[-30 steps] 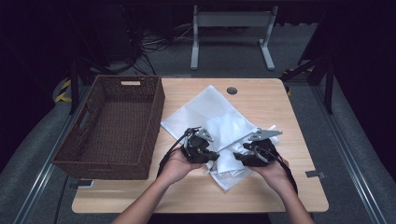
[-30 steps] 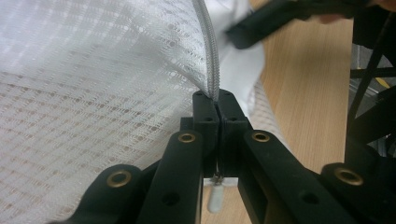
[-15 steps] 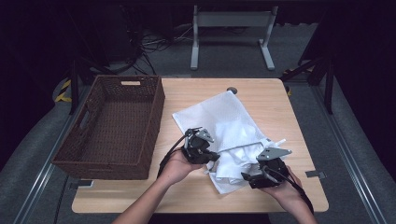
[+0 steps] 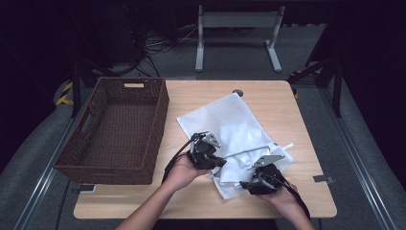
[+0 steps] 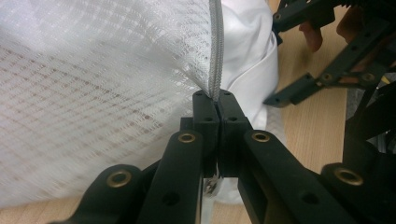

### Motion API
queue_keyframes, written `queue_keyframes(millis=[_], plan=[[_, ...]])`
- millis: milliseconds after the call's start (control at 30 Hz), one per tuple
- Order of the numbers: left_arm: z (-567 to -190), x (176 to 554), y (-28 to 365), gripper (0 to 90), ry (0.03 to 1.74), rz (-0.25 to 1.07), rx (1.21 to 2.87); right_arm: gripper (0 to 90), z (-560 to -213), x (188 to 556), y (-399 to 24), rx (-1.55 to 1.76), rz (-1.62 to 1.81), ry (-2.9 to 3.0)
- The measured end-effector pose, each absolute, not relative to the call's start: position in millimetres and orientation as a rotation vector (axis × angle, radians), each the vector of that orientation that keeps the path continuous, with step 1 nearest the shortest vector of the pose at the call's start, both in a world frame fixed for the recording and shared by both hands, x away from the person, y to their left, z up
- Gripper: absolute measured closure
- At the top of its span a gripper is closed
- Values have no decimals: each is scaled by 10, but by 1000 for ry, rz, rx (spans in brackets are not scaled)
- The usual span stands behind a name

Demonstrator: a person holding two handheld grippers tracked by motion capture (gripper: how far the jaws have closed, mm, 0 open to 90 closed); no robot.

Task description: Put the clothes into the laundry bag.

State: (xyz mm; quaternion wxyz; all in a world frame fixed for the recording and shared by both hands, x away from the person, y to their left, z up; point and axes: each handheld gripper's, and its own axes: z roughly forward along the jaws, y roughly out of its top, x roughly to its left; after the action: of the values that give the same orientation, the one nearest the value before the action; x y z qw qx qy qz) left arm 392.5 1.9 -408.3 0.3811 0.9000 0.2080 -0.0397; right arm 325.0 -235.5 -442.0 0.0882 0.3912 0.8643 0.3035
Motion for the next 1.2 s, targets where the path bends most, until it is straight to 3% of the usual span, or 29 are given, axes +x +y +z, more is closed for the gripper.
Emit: queue_keyframes(millis=[100,233,1200], plan=[[-4081,3917,13,889,529,-104,2292,698,-4431,3277,-2346,1144,930,2580],[-4078,3912,4,889,523,-105,2297,810,-4443,3293,-2362,1127,970,2595],[-4017,3844,-37,889,468,-116,2303,839,-4259,3691,-2195,1225,1158,2325]])
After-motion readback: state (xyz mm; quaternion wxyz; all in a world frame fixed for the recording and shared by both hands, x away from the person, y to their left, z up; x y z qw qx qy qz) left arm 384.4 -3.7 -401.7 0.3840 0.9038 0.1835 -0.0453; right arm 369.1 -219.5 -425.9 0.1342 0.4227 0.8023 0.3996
